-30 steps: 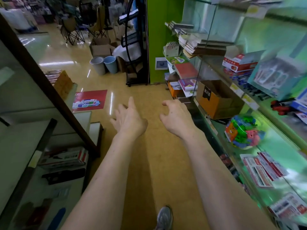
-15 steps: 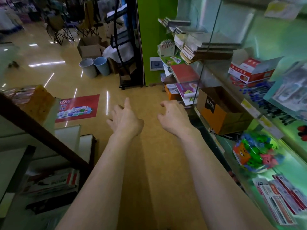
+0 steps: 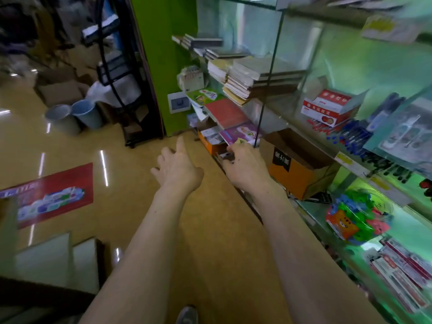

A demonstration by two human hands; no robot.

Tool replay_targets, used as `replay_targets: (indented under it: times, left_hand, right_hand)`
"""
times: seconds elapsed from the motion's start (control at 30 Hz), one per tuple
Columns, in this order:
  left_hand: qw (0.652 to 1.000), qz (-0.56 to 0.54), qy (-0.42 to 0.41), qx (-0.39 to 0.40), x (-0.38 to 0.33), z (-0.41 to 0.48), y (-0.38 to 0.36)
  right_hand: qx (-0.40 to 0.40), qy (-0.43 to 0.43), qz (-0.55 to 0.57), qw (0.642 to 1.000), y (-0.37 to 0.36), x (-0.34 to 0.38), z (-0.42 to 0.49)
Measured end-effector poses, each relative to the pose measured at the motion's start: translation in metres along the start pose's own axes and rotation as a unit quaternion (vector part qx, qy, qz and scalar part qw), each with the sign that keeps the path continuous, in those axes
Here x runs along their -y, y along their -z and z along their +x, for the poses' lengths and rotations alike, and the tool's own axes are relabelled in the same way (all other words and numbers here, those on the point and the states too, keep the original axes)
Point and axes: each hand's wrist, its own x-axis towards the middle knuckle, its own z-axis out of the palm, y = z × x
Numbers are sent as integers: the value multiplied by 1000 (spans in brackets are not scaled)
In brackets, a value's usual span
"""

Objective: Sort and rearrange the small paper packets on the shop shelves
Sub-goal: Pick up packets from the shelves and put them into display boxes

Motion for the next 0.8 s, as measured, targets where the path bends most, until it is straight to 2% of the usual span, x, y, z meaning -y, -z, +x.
replay_targets:
  times: [0.23,0.33,0.6,0.8]
  left_hand:
    - [991,32,-129,11,-18,87,40]
    - [979,27,-201,9,-37,110,57]
    - [908,63,-410,-60,-107,125,99]
    - [852,71,-506,-118,-179,128,135]
  right_hand:
    - [-66,-71,-31,995,12,37,46]
    - [-106,-74,-65,989,26,46,60]
    - [-185,-48,-184,964,101,72,80]
    - [-236,-58,-303,921,182,69,91]
